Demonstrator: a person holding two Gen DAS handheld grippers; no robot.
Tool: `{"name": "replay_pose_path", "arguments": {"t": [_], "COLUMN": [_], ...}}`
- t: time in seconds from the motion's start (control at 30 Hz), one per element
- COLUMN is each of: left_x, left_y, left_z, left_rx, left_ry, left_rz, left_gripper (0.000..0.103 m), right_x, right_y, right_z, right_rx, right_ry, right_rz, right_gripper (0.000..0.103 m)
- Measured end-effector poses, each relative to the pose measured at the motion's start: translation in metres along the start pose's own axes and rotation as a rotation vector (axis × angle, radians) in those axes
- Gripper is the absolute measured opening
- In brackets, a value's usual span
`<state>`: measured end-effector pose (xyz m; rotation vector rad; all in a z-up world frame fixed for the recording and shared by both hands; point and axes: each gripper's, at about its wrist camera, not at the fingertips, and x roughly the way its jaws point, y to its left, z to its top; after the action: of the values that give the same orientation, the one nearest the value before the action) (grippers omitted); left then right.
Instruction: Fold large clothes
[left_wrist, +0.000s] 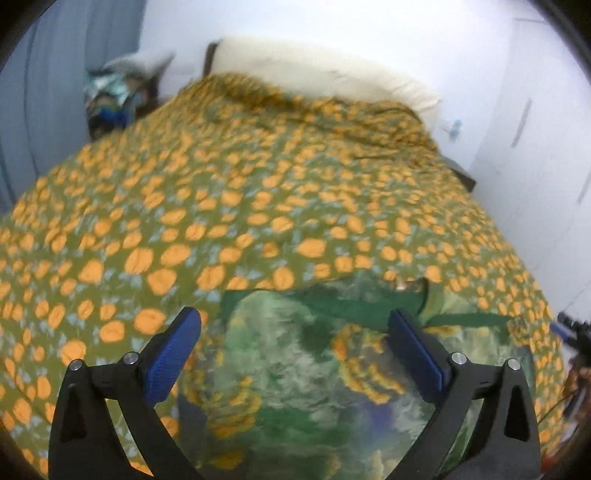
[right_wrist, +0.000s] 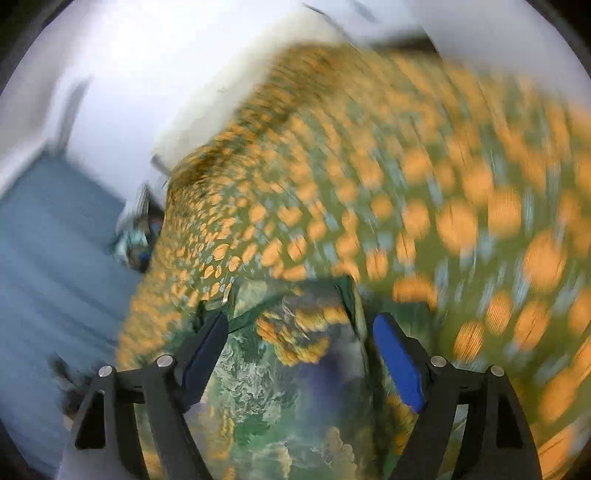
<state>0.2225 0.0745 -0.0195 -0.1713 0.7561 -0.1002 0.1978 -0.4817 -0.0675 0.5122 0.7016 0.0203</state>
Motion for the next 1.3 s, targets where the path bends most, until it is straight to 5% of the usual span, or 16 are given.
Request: {"name": "replay_pose_path", "arguments": {"t": [0.17, 0.27, 0.33, 0.47, 0.63, 0.77, 0.9, 0.97, 1.03, 1.13, 1.3], "left_x": [0.065, 0.111, 0.134, 0.144, 0.146, 0.105, 0.035, 0.028, 0.05, 0.128, 0.185], "left_y": [-0.055, -0.042, -0.013, 0.031, 0.027, 0.003, -0.052, -0.082, -0.111, -0.144, -0.148], "left_z": [-0.025, -0.038, -0.047, -0.054, -0.052, -0.036, -0.037, -0.047, -0.065, -0.092, -0.063], "left_rx": [0.205, 0.237, 0.187, -0.005, -0.006, 0.061, 0.187, 0.246, 0.29, 0.379, 0.226], "left_ry": [0.048, 0.094, 0.12, 0.134, 0.161, 0.129, 0.007, 0.049, 0.174, 0.328, 0.33], "left_rz": [0.06, 0.254, 0.341, 0.276, 0.264, 0.223, 0.023, -0.111, -0.198, -0.081, -0.003], "left_gripper": [0.102, 0.102, 0.102, 0.103, 0.103, 0.1, 0.102, 0.102, 0.102, 0.103, 0.103], "right_x": [0.048, 0.109, 0.147, 0.155, 0.156, 0.148, 0.099, 0.072, 0.044, -0.002, -0.059], "right_y": [0.088, 0.093, 0.058, 0.026, 0.025, 0.034, 0.051, 0.058, 0.066, 0.07, 0.063], "right_z": [-0.029, -0.06, -0.067, -0.064, -0.069, -0.065, -0.054, -0.054, -0.059, -0.074, -0.099], "right_rx": [-0.309, -0.455, -0.41, -0.296, -0.3, -0.308, -0.292, -0.303, -0.316, -0.289, -0.225], "right_ry": [0.065, 0.128, 0.172, 0.116, 0.095, 0.12, 0.079, 0.048, 0.026, 0.012, -0.012], "right_rz": [0.095, -0.026, -0.135, -0.099, -0.09, -0.095, -0.066, -0.033, -0.015, 0.031, 0.055], "right_gripper": [0.081, 0.079, 0.072, 0.065, 0.065, 0.068, 0.069, 0.072, 0.073, 0.073, 0.076]}}
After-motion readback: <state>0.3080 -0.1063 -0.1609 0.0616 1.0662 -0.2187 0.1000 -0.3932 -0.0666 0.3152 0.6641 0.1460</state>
